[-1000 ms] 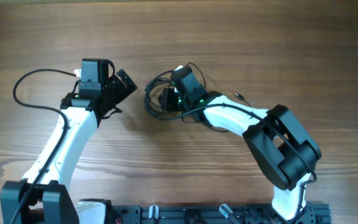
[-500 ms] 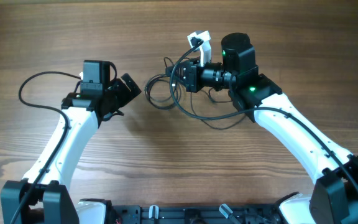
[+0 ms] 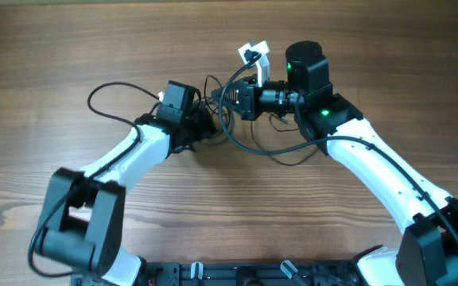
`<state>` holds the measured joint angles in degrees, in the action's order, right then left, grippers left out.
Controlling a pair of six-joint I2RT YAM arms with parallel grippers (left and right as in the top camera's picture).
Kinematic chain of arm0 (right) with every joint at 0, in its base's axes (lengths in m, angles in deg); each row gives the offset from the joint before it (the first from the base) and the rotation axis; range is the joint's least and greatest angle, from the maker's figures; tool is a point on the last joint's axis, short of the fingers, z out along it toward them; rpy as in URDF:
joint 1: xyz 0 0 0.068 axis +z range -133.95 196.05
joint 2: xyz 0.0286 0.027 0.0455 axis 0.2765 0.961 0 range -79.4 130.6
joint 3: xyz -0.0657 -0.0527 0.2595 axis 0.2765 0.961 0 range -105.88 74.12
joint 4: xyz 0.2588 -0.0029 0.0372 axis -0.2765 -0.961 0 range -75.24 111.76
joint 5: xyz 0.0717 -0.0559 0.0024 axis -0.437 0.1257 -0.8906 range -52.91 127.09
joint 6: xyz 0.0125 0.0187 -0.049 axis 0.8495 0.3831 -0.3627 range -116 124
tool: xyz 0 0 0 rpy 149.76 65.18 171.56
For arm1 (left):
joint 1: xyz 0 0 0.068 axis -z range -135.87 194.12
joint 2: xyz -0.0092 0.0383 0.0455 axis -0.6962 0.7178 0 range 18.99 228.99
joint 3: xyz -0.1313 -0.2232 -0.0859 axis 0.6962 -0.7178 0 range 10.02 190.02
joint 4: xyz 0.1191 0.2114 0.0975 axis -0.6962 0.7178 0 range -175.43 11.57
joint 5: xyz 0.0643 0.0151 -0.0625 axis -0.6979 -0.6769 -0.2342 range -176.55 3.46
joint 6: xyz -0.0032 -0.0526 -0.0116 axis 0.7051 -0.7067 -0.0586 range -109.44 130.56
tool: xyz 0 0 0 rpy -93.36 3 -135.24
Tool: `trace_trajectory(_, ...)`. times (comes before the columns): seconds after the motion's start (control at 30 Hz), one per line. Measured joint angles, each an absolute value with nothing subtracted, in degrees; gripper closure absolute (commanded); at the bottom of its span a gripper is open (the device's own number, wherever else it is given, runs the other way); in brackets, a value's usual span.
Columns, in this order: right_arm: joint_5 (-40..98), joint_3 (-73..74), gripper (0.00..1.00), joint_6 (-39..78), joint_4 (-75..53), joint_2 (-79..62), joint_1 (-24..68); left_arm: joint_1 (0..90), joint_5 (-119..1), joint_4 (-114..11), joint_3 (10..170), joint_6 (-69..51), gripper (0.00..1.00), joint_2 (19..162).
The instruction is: Untangle cables
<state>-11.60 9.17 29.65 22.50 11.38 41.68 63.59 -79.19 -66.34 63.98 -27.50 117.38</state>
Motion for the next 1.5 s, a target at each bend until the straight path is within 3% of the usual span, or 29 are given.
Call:
trace_trajectory(0.03, -12.2, 9.2, 0.96, 29.6, 22.6, 11.4, 41.1, 63.6, -79.2, -67.7, 64.0, -27.5, 0.96, 118.9)
trace_trajectory(0.17, -13.0, 9.2, 0.96, 29.6, 22.6, 11.1, 37.0, 63.6, -79.4, -69.3, 64.0, -27.4, 0.96, 122.5)
trace_trajectory(0.3, -12.5, 6.7, 0.96, 30.2, 21.3, 8.2, 24.7, 63.3, -83.1, -63.8, 65.4, -27.4, 0.96, 122.5)
trace_trajectory(0.43, -4.8, -2.7, 0.96, 31.5, 7.7, 5.5, 6.9, 58.5, -88.6, -57.6, 66.0, -27.4, 0.96, 121.7)
trace_trajectory(0.57, 1.3, -12.9, 0.96, 26.9, -7.5, 5.4, -5.4, 51.5, -90.4, -56.3, 66.1, -27.5, 0.96, 121.6)
trace_trajectory(0.83, 21.2, -20.8, 0.95, 18.3, -11.3, 5.0, -10.1, 46.5, -91.4, -56.0, 66.1, -29.7, 0.96, 121.6)
trace_trajectory(0.97, 21.3, -20.9, 0.96, 13.8, -3.9, 7.5, -10.1, 46.4, -91.2, -56.0, 66.2, -29.9, 0.96, 121.6)
trace_trajectory(1.17, 27.0, -21.0, 0.96, 8.7, 26.3, 10.6, -10.0, 46.3, -91.2, -55.6, 66.1, -30.2, 0.96, 121.5)
trace_trajectory(1.33, 34.4, -22.0, 0.96, -1.4, 40.8, 11.4, -10.0, 46.3, -91.2, -55.6, 66.2, -32.0, 0.96, 121.5)
trace_trajectory(1.5, 37.9, -42.1, 0.96, -6.8, 37.0, 27.8, -10.0, 46.3, -91.2, -55.6, 66.1, -32.4, 0.96, 121.5)
